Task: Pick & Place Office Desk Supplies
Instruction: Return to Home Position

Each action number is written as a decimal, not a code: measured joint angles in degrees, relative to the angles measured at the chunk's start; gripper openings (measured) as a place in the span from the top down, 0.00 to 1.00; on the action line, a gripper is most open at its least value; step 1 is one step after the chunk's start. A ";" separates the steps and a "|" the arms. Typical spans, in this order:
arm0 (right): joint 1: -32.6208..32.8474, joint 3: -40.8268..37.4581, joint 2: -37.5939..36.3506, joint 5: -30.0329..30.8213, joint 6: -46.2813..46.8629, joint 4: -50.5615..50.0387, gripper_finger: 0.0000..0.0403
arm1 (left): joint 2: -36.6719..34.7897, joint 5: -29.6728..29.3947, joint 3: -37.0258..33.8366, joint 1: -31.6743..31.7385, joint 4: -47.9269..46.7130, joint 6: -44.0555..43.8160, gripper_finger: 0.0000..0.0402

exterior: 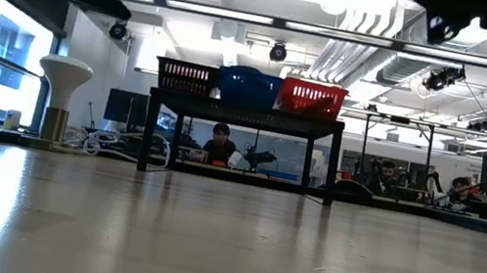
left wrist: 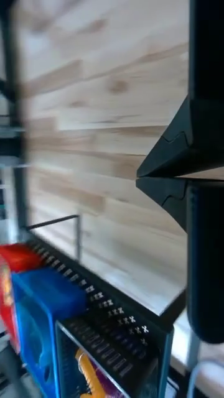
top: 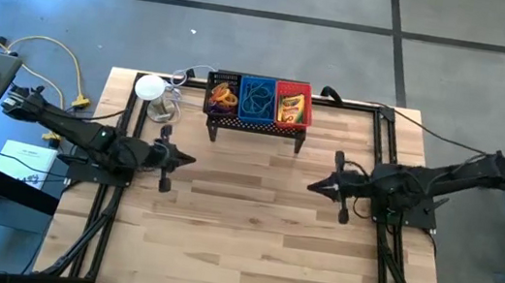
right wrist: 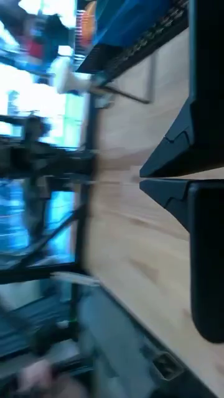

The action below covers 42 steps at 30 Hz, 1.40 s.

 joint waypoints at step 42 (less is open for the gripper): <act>-11.96 -27.36 -42.41 -16.90 -2.34 1.93 0.99 | -6.83 31.10 -18.92 26.31 31.55 5.99 1.00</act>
